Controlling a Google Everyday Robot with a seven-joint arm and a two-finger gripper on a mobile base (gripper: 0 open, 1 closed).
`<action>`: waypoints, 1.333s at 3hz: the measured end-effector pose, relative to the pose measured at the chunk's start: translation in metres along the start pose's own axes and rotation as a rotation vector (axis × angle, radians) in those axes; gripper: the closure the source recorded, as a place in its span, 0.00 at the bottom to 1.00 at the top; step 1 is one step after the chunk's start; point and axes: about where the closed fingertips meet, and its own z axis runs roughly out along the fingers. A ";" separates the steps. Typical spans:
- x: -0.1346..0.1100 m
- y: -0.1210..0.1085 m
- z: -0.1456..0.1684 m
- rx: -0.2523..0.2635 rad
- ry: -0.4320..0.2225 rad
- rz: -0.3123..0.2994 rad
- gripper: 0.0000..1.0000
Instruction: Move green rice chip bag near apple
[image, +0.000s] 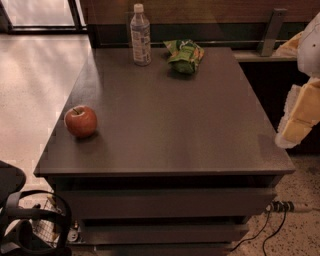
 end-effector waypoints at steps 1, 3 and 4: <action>-0.002 -0.010 0.001 0.013 -0.010 -0.001 0.00; -0.020 -0.102 0.026 0.146 -0.110 0.106 0.00; -0.034 -0.148 0.043 0.225 -0.208 0.189 0.00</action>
Offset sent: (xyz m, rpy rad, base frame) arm 0.1118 -0.0069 0.0142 0.0595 -0.1322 -0.0572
